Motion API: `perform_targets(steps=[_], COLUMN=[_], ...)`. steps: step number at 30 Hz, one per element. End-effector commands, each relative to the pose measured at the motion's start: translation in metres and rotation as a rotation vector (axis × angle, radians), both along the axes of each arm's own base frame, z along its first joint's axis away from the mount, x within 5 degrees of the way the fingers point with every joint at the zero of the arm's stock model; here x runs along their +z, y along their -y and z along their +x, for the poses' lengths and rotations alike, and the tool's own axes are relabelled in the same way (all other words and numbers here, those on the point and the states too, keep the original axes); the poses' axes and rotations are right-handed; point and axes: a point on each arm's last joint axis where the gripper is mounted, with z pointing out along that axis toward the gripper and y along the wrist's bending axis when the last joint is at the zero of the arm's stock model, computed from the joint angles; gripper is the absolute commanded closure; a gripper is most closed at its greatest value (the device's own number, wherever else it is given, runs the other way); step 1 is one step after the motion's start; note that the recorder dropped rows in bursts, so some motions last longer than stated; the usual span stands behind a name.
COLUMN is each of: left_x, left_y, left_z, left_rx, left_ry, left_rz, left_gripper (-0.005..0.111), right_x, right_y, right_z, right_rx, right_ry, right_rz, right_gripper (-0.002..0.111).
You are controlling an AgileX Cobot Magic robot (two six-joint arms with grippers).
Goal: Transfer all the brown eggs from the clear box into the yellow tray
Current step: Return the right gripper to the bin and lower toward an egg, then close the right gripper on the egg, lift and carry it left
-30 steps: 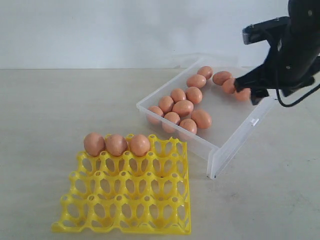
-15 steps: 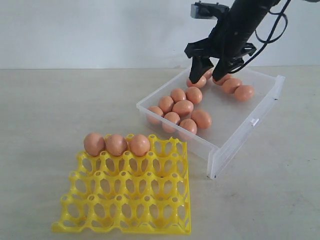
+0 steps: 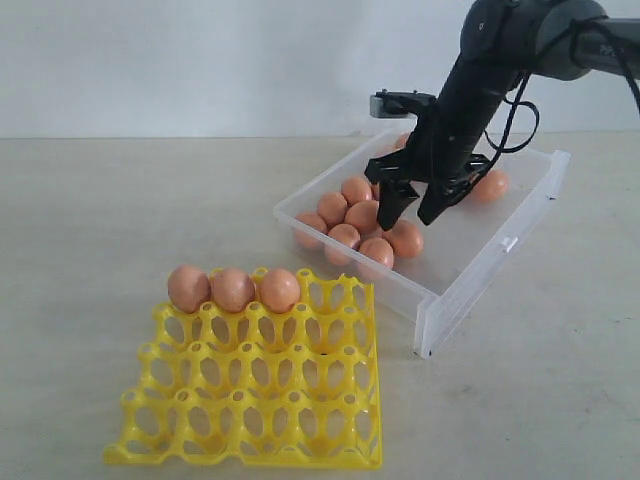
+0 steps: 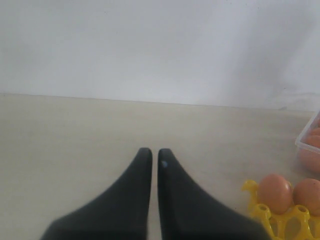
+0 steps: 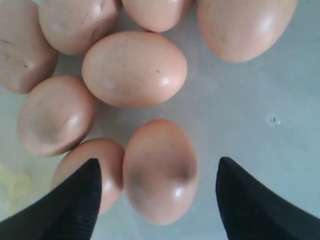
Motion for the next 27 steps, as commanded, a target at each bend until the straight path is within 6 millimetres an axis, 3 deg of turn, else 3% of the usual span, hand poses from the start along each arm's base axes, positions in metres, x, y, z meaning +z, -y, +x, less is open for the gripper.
perform_targets(steps=[1, 4, 6, 8, 9, 13, 21, 26, 27], left_x=[0.000, 0.000, 0.000, 0.000, 0.000, 0.000, 0.000, 0.000, 0.000], left_y=[0.000, 0.000, 0.000, 0.000, 0.000, 0.000, 0.000, 0.000, 0.000], left_z=[0.000, 0.000, 0.000, 0.000, 0.000, 0.000, 0.000, 0.000, 0.000], left_rx=[0.005, 0.005, 0.005, 0.005, 0.005, 0.005, 0.005, 0.005, 0.005], left_ry=[0.005, 0.005, 0.005, 0.005, 0.005, 0.005, 0.005, 0.005, 0.005], left_rz=[0.000, 0.000, 0.000, 0.000, 0.000, 0.000, 0.000, 0.000, 0.000], left_gripper=[0.103, 0.103, 0.103, 0.103, 0.103, 0.103, 0.103, 0.103, 0.103], right_x=[-0.011, -0.021, -0.022, -0.022, -0.022, -0.011, 0.076, 0.126, 0.125], right_y=[0.003, 0.003, 0.003, 0.003, 0.003, 0.004, 0.004, -0.009, -0.013], right_z=[0.002, 0.004, 0.004, 0.003, 0.003, 0.002, -0.006, -0.039, -0.052], right_rx=[0.005, 0.001, 0.006, 0.009, 0.011, 0.009, -0.185, -0.293, -0.320], right_ry=[-0.020, -0.031, -0.032, -0.035, -0.034, -0.018, 0.195, 0.528, 0.621], right_rz=[0.002, 0.002, 0.001, -0.003, -0.005, -0.016, 0.058, 0.155, 0.161], right_gripper=[0.050, 0.052, 0.073, 0.102, 0.109, 0.108, 0.108, 0.108, 0.108])
